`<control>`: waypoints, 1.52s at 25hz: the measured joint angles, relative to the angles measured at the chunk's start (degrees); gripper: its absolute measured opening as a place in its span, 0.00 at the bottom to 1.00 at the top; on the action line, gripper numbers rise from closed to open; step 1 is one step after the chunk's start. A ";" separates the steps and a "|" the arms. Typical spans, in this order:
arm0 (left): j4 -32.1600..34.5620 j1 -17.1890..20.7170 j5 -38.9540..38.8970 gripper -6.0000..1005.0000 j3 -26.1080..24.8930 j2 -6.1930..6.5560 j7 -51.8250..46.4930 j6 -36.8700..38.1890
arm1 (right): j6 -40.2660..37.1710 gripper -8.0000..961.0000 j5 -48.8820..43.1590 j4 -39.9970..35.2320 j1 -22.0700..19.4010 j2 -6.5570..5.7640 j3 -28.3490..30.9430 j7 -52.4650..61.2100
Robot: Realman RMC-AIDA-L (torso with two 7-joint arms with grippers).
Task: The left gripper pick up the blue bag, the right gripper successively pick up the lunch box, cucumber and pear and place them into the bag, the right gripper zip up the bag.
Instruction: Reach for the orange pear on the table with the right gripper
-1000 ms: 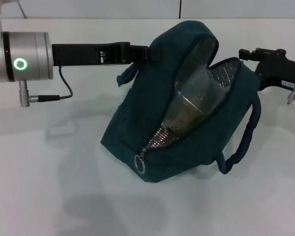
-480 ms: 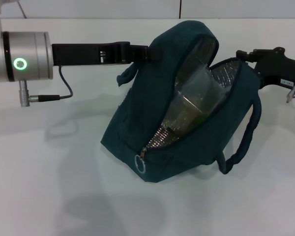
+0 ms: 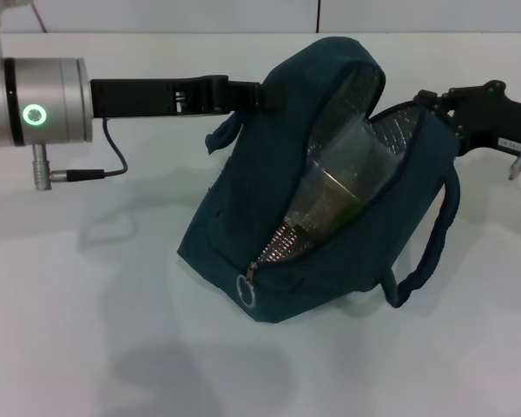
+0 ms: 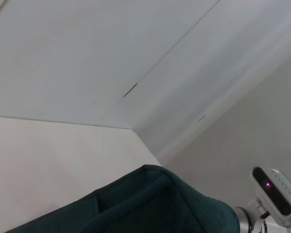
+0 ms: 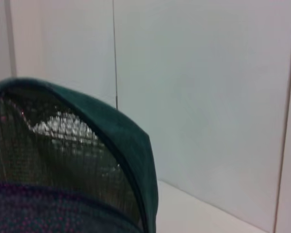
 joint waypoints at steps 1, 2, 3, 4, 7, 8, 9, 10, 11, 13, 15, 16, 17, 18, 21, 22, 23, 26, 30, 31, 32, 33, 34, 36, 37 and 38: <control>0.02 0.07 0.00 0.07 -0.01 0.00 0.00 0.00 | -0.68 0.03 0.30 -0.04 -0.11 -0.12 0.21 0.10; 0.04 0.12 0.00 0.07 -0.02 0.00 0.00 0.01 | -1.22 0.03 0.65 -0.09 -0.23 -0.24 0.35 0.17; 0.06 0.16 -0.01 0.07 -0.02 0.00 0.00 0.02 | -1.90 0.03 1.24 -0.28 -0.46 -0.32 0.44 0.21; 0.06 0.18 -0.06 0.07 -0.01 0.00 0.00 0.06 | -2.90 0.03 2.16 -0.90 -1.04 -0.39 0.45 0.36; 0.06 0.22 -0.29 0.07 0.08 0.00 0.00 0.15 | -4.95 0.02 3.60 -3.74 -2.70 -0.45 0.43 1.50; 0.05 0.24 -0.29 0.07 0.07 0.00 0.00 0.16 | -5.47 0.02 3.80 -4.95 -3.35 -0.45 0.43 2.21; 0.05 0.27 -0.31 0.07 0.08 0.00 0.00 0.17 | -5.82 0.02 4.08 -5.74 -3.73 -0.45 0.44 2.65; 0.05 0.29 -0.31 0.07 0.09 0.00 0.00 0.18 | -6.34 0.01 4.59 -6.80 -4.20 -0.45 0.44 3.21; 0.05 0.31 -0.31 0.07 0.09 0.00 0.00 0.18 | -6.76 0.01 5.11 -7.47 -4.53 -0.47 0.44 3.51; 0.05 0.31 -0.33 0.07 0.09 0.00 0.00 0.18 | -7.47 0.01 6.15 -8.56 -5.02 -0.54 0.45 4.02; 0.05 0.31 -0.34 0.07 0.09 0.00 0.00 0.18 | -7.65 0.02 6.57 -9.43 -5.24 -0.59 0.45 4.43; 0.05 0.31 -0.35 0.07 0.09 0.00 0.00 0.18 | -7.66 0.02 6.58 -9.65 -5.29 -0.59 0.45 4.53; 0.03 0.31 -0.35 0.07 0.09 0.00 0.00 0.18 | -7.66 0.03 6.64 -9.68 -5.29 -0.60 0.46 4.56; 0.03 0.30 -0.35 0.07 0.09 0.00 0.00 0.18 | -7.66 0.03 6.72 -9.66 -5.30 -0.60 0.48 4.57; 0.02 0.25 -0.39 0.07 0.09 0.00 -0.05 0.18 | -8.13 0.05 7.39 -9.23 -5.60 -0.62 0.55 4.42; 0.03 0.23 -0.41 0.07 0.09 0.00 -0.06 0.17 | -8.51 0.05 7.40 -9.19 -5.76 -0.62 0.49 4.27; 0.03 0.19 -0.42 0.07 0.09 0.00 -0.07 0.16 | -8.96 0.06 7.38 -9.16 -5.96 -0.62 0.36 4.09; 0.02 -0.01 -0.44 0.07 0.09 0.00 -0.08 0.13 | -9.40 0.07 7.14 -9.14 -6.70 -0.62 0.00 3.89; -0.01 -0.21 -0.44 0.08 0.09 0.00 -0.09 0.05 | -8.25 0.12 7.01 -8.57 -7.51 -0.62 -0.04 3.49; -0.01 -0.21 -0.44 0.08 0.09 0.00 -0.09 0.03 | -7.80 0.16 6.96 -8.23 -7.55 -0.62 -0.05 3.44; -0.01 -0.21 -0.44 0.08 0.09 0.00 -0.09 0.01 | -7.25 0.20 6.89 -7.67 -7.55 -0.62 -0.08 3.33; 0.00 -0.21 -0.44 0.08 0.09 0.00 -0.09 0.00 | -6.91 0.24 6.82 -7.14 -7.50 -0.61 -0.10 3.05; 0.01 -0.22 -0.44 0.08 0.08 0.00 -0.09 0.00 | -6.63 0.28 6.78 -6.62 -7.38 -0.62 -0.13 2.71; 0.02 -0.25 -0.44 0.08 0.09 0.00 -0.09 0.00 | -6.40 0.36 6.74 -5.66 -7.07 -0.61 -0.66 1.28; 0.04 -0.28 -0.44 0.08 0.09 0.00 -0.11 -0.01 | -6.23 0.41 6.73 -5.44 -6.98 -0.60 -1.14 0.71; 0.06 -0.30 -0.44 0.08 0.09 0.00 -0.14 -0.01 | -5.93 0.45 6.74 -5.39 -6.97 -0.56 -1.96 0.42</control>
